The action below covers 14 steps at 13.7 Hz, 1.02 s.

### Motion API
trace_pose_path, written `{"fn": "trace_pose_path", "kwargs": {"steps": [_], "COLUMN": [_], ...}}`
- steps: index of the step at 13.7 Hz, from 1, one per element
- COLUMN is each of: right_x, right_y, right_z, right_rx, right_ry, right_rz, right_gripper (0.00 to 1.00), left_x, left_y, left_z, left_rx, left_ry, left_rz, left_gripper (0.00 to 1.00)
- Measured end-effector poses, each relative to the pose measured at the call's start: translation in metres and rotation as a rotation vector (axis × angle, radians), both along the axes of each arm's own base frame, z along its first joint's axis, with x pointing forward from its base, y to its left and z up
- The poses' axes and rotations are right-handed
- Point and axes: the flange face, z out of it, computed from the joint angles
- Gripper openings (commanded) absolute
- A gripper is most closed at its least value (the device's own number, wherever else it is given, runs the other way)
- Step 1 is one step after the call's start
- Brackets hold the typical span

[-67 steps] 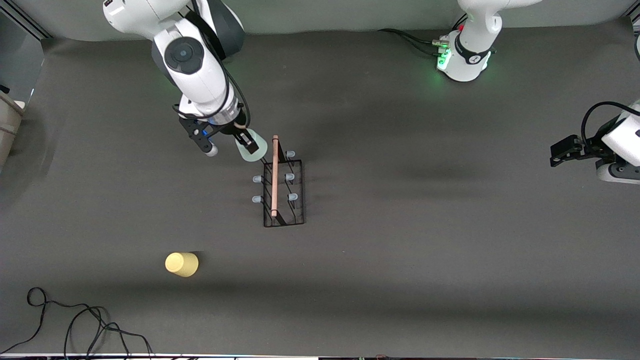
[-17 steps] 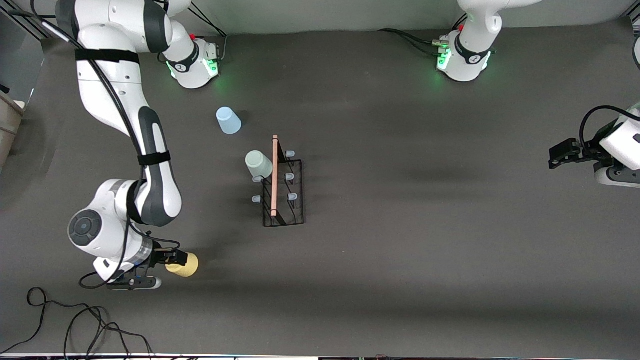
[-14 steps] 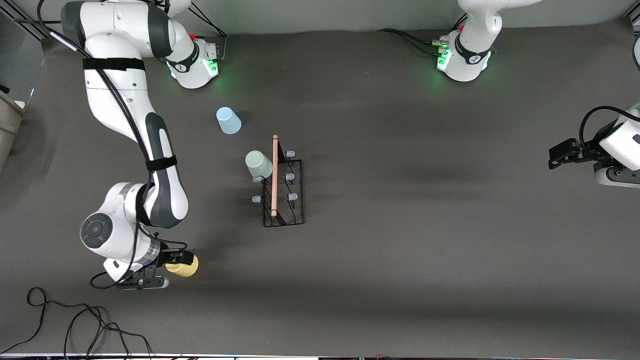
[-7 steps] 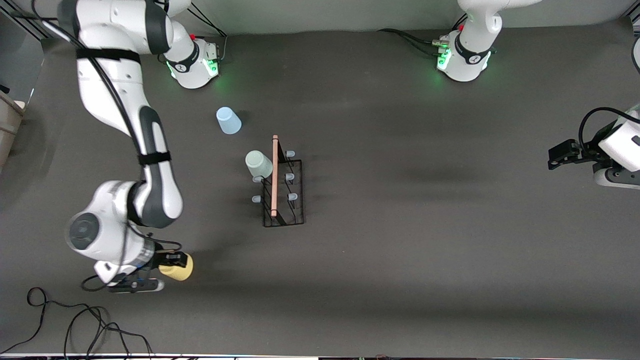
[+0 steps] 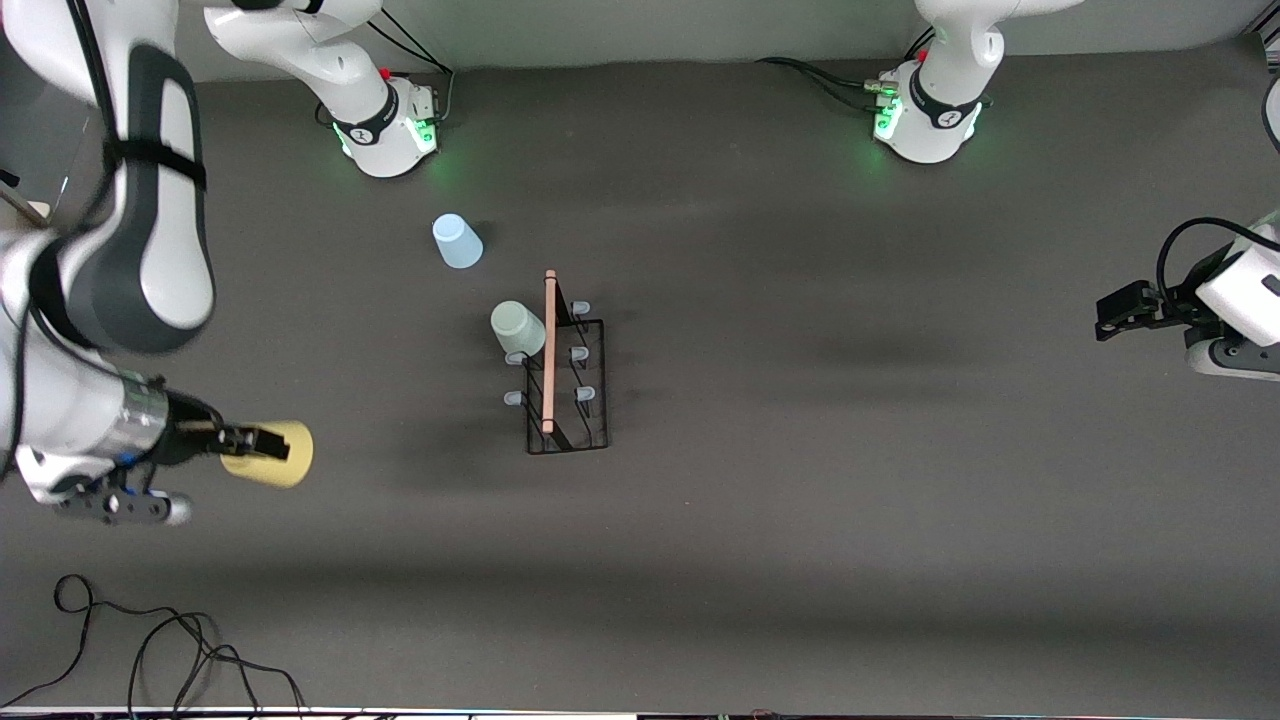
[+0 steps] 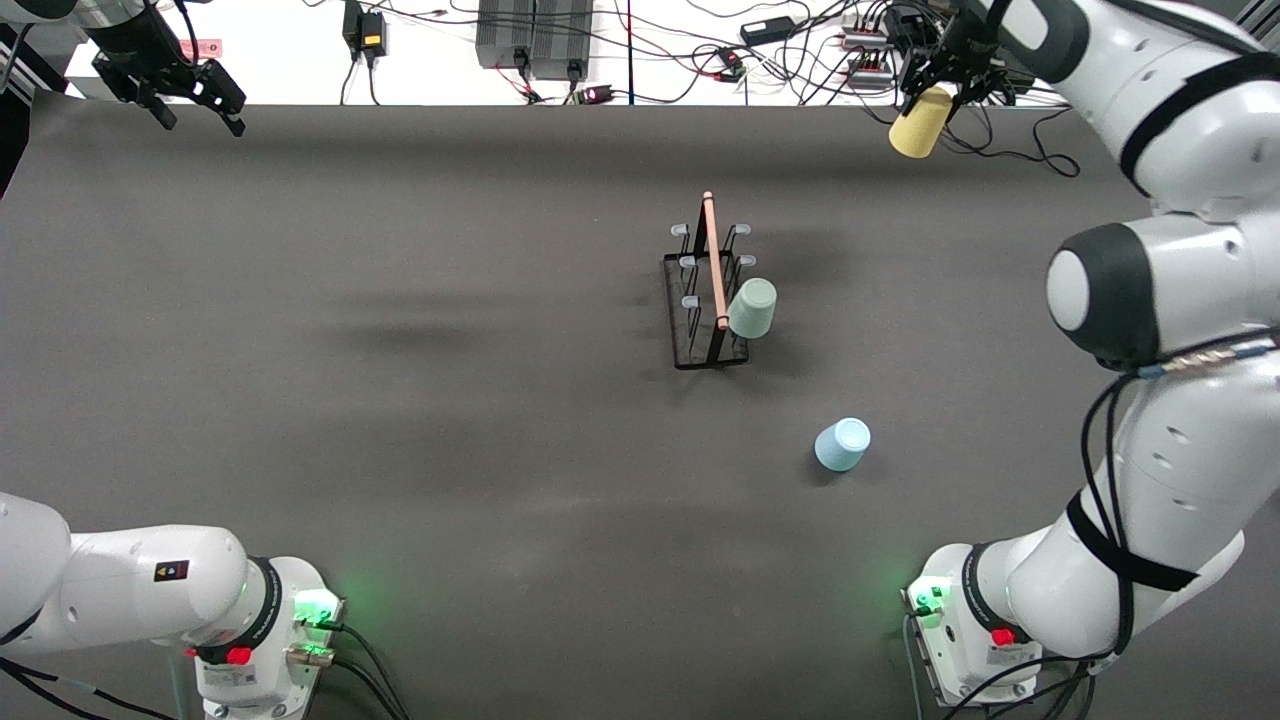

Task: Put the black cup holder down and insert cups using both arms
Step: 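Carry the yellow cup with the right gripper to the rack, then place the yellow cup onto a rack peg and open the right gripper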

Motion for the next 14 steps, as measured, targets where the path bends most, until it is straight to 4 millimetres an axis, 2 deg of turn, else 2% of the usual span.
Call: {"fn": "trace_pose_path", "kwargs": {"steps": [2, 4, 7, 9, 11, 12, 14], "right_x": [-0.022, -0.037, -0.059, -0.073, -0.082, -0.086, -0.088], "right_y": [0.052, 0.111, 0.206, 0.253, 0.275, 0.277, 0.270], "right_z": [0.023, 0.026, 0.008, -0.013, -0.044, -0.060, -0.085], "right_rx": [-0.035, -0.058, -0.081, -0.092, -0.097, -0.098, -0.093], "right_ry": [0.029, 0.035, 0.007, -0.011, -0.025, -0.028, -0.039], "right_rz": [-0.118, -0.261, -0.450, -0.516, -0.543, -0.548, -0.563], "right_gripper": [0.00, 0.00, 0.00, 0.00, 0.00, 0.00, 0.00], "left_x": [0.000, 0.000, 0.000, 0.000, 0.000, 0.000, 0.000], "left_y": [0.002, 0.002, 0.003, 0.003, 0.003, 0.003, 0.003], "left_z": [0.000, 0.000, 0.000, 0.000, 0.000, 0.000, 0.000], "left_rx": [0.000, 0.000, 0.000, 0.000, 0.000, 0.000, 0.000], "left_ry": [0.000, 0.000, 0.000, 0.000, 0.000, 0.000, 0.000], "left_rz": [0.004, 0.004, 0.004, 0.004, 0.004, 0.004, 0.004], "left_gripper": [1.00, 1.00, 1.00, 1.00, 1.00, 1.00, 1.00]}}
